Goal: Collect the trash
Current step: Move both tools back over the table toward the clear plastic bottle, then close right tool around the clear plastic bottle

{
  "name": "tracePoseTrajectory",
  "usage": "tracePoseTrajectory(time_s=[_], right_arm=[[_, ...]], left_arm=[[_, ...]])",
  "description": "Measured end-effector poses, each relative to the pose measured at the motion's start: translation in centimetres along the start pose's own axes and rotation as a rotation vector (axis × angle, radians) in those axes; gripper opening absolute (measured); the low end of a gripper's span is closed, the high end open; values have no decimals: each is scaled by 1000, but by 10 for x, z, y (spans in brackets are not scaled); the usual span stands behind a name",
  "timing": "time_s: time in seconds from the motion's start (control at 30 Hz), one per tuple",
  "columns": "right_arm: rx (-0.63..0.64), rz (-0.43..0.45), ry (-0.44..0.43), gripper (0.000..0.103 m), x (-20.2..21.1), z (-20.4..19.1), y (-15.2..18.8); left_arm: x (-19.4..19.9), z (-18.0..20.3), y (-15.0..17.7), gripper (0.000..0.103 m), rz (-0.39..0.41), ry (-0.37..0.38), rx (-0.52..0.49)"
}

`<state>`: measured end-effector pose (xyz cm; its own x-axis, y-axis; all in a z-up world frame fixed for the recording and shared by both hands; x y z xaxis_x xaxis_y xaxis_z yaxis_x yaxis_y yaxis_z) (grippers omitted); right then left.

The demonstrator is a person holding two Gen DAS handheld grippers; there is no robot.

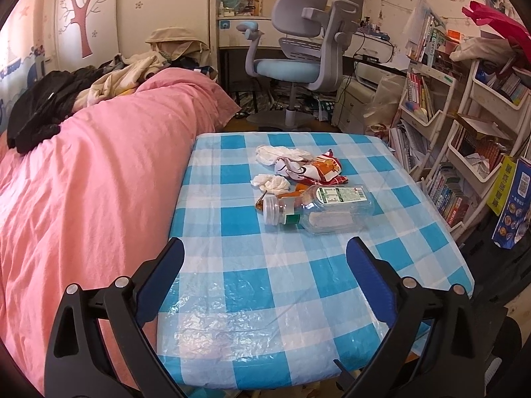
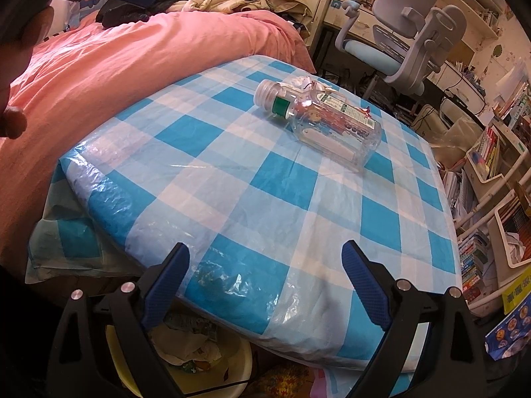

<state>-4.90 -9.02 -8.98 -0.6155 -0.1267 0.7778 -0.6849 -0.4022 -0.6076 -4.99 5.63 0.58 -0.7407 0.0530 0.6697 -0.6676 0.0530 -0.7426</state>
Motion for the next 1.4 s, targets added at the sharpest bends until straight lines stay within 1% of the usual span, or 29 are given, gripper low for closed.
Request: tracePoseTrajectory(time_s=[0.13,0.3,0.37,0.5,0.57,0.7,0.73,0.77,0.83,0.93,1.03,1.1,1.23,1.4], right_arm=[[-4,18,-10,89,2,2,-1],[-16,88,-54,89,8,11,-15],[0,112,-72,89,11,14,-21],[21,138,-114,90,16,31,-22],[26,129,-125,89,12,41,-21],[29,149,-146,89,7,63,-26],[30,162,-148,90,7,66,-29],[29,173,-152,89,6,70,-33],[41,200,-164,90,4,79,-45],[113,214,-170,90,-5,85,-66],[220,217,-167,90,-19,85,-84],[285,207,-179,90,-31,82,-94],[382,163,-185,90,-51,73,-102],[454,120,-195,90,-70,69,-111]], left_arm=[[-4,-6,-1,95,-10,-4,5],[-16,-27,0,95,-44,18,107],[-21,-37,1,95,-53,-11,124],[-25,-51,5,95,-61,-96,111],[-29,-54,7,95,-72,-101,109],[-42,-59,11,95,-110,-56,143],[-47,-59,12,95,-123,-36,161],[-53,-58,13,95,-139,0,175],[-61,-52,14,94,-158,31,172],[-72,-39,13,94,-167,37,116],[-81,-33,7,94,-164,21,70],[-85,-35,3,94,-165,22,76],[-91,-41,-4,94,-154,2,110],[-91,-38,-16,94,-117,-23,87]])
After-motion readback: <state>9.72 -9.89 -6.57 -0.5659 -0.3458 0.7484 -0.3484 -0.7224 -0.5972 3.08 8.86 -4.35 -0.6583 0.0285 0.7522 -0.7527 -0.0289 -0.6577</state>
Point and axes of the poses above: each gripper's, at about its wrist camera, not at the fingertips, and x roughly against the way its jaws point, z to its right, y to its underside, the point moved 2 cm from there along -x, roughly the way its jaws point, and after that the axes turned 4 degrees about -y, right-handed, at the moved point
